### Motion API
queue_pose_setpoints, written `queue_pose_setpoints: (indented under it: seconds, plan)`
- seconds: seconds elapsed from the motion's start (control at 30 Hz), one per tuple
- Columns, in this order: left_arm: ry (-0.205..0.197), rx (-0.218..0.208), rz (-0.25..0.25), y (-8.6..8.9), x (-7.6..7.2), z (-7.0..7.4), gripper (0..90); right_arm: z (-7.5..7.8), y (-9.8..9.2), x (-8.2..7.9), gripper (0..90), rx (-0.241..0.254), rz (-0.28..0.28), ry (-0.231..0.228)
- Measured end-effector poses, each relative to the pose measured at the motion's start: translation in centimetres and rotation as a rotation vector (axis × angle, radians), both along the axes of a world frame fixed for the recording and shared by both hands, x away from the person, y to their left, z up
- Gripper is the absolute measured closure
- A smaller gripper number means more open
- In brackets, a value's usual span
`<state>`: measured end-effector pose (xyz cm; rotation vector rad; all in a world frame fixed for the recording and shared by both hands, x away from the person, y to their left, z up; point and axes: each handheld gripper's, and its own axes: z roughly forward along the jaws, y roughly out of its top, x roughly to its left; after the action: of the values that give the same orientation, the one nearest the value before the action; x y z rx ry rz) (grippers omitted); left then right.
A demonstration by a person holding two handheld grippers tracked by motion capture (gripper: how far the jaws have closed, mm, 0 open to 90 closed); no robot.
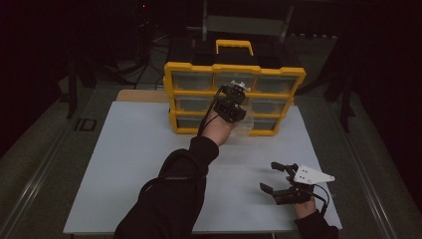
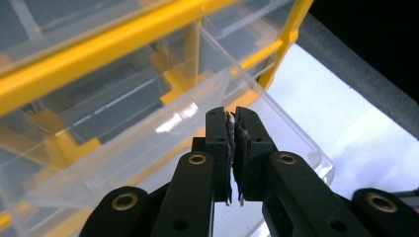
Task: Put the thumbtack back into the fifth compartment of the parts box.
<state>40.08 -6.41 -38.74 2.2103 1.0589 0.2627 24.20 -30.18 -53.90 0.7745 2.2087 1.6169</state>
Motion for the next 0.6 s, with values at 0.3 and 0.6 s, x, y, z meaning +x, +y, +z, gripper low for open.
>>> queue_pose_setpoints:
  seconds: [0.3,0.6]
  plan:
    - [0.018,0.005,-0.016,-0.25,0.25,-0.33,83.3,-0.04,-0.07,0.04,13.6,0.001,0.000,0.002]
    - [-0.005,-0.025,-0.017,0.35,-0.16,0.63,54.6,-0.01,-0.11,0.03,13.6,0.000,-0.001,0.000]
